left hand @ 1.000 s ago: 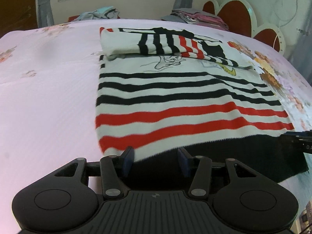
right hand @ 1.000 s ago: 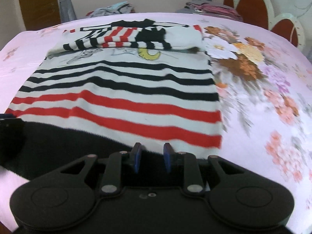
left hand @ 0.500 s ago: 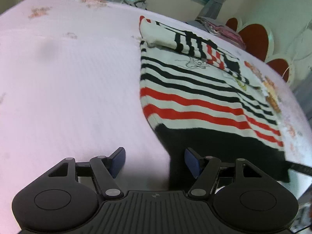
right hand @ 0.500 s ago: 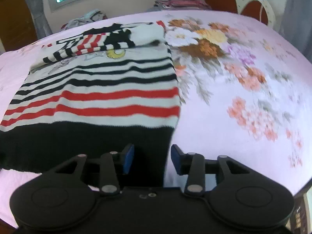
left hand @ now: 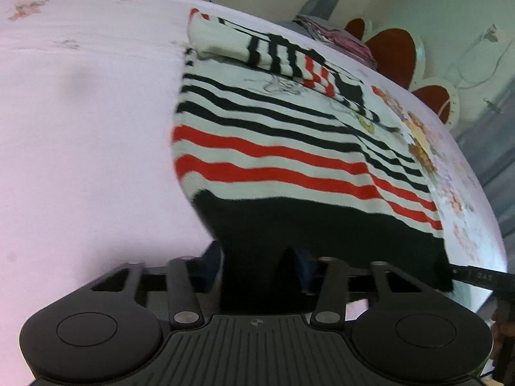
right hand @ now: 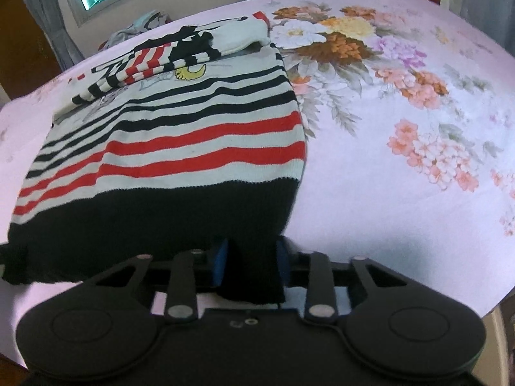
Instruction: Fold small clothes
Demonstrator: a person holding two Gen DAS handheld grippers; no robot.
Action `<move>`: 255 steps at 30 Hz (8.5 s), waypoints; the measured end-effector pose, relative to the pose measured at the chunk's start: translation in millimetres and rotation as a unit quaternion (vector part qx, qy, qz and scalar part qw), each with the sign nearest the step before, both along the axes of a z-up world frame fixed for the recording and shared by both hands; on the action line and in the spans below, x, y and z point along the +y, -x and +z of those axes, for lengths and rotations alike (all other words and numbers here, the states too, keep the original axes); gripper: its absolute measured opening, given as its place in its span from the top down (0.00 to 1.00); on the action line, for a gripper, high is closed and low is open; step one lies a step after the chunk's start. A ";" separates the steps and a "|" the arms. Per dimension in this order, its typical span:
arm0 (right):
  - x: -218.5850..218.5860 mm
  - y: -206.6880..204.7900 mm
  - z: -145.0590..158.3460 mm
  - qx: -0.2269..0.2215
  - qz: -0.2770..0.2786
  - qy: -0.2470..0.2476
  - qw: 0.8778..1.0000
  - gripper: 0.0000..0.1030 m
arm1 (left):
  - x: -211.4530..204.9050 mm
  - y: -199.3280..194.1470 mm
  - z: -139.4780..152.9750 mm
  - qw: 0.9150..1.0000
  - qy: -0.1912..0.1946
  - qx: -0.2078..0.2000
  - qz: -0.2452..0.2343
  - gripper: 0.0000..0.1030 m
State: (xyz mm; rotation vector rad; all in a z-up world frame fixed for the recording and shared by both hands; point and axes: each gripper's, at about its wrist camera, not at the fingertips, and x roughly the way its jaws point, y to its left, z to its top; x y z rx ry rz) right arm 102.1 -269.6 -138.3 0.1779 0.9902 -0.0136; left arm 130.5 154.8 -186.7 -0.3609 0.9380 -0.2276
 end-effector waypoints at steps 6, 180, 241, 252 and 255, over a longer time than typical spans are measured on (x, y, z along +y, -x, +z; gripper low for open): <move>-2.4 -4.5 -0.5 0.004 0.001 0.004 1.000 0.72 | -3.9 -5.8 0.2 1.000 -0.011 0.000 -0.017 0.60; 57.9 -284.4 13.7 -0.099 0.162 0.050 0.981 0.77 | -49.2 -268.6 31.4 0.986 -0.132 -0.095 0.021 0.47; 115.9 -299.2 -16.6 -0.111 0.213 0.035 0.970 0.62 | 21.3 -259.9 -45.1 0.937 0.212 -0.066 0.271 0.17; 129.2 -293.7 -19.3 -0.114 0.197 0.071 0.971 0.61 | 26.4 -279.6 -66.7 0.927 0.229 -0.068 0.288 0.78; 132.4 -293.8 -19.7 -0.113 0.197 0.081 0.970 0.60 | 23.7 -282.7 -52.0 0.936 0.212 -0.081 0.270 0.83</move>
